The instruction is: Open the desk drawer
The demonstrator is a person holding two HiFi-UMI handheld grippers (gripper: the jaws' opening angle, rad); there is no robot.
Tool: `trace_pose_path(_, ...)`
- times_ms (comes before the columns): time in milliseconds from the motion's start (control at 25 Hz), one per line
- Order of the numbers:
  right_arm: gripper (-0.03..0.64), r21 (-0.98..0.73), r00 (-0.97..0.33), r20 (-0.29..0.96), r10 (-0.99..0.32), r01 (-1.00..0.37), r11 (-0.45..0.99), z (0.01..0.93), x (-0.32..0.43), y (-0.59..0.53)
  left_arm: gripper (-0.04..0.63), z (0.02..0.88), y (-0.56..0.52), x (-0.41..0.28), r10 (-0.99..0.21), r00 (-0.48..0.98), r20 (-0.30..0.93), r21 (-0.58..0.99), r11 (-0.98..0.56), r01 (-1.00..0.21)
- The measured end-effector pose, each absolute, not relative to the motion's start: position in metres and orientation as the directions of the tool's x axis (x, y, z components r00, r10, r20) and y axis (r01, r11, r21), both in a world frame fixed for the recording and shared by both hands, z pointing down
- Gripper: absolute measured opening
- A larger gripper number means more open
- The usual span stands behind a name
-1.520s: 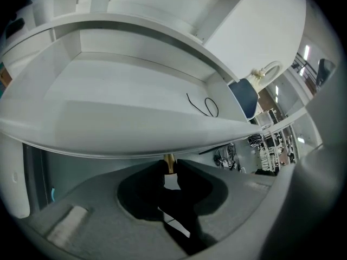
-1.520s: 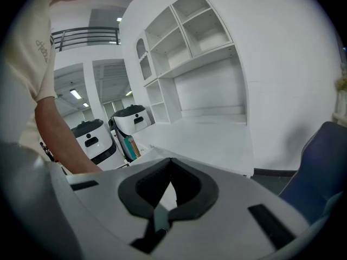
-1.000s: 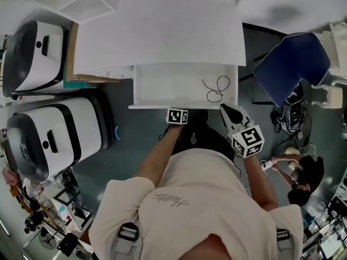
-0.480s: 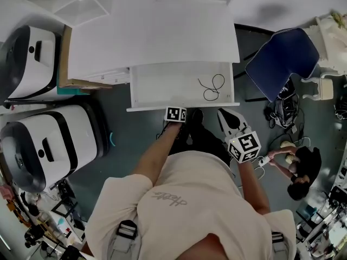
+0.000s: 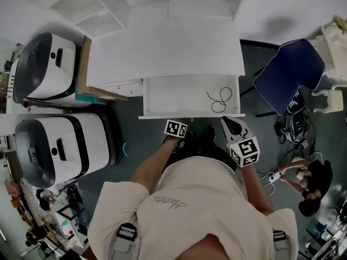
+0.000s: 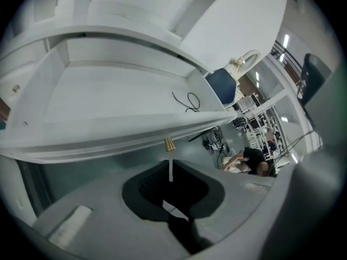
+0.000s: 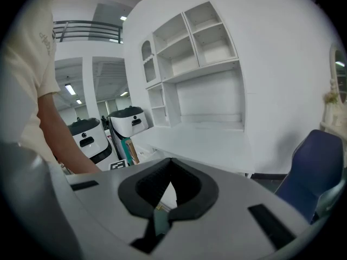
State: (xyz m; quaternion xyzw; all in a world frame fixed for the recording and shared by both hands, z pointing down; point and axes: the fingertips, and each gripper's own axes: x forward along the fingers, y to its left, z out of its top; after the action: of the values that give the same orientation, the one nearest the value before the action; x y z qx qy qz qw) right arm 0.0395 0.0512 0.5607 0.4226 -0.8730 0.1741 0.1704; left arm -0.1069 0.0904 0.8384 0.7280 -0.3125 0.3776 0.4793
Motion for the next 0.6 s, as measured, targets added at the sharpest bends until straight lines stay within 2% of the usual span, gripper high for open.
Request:
trace_pose_path(80,0.002,-0.163,-0.601,0.427,-0.675,-0.786,0.597,0.557,0.039,0.048,0.018,0.817,0.09,-0.112,-0.15,0.526,0.837,0.438,-0.391,-0.809)
trace_pose_path(320,0.003,-0.172,-0.636,0.386,-0.668,-0.761,0.625,0.547,0.038,0.032,0.017,0.722,0.065,-0.117,-0.349,0.566,0.747,0.379,-0.476,-0.794)
trace_pose_path(600,0.003,-0.153,-0.651,0.336,-0.681,-0.751,0.643,0.52,0.038,0.01,0.017,0.597,0.032,-0.117,-0.547,0.61,0.573,0.332,-0.525,-0.784)
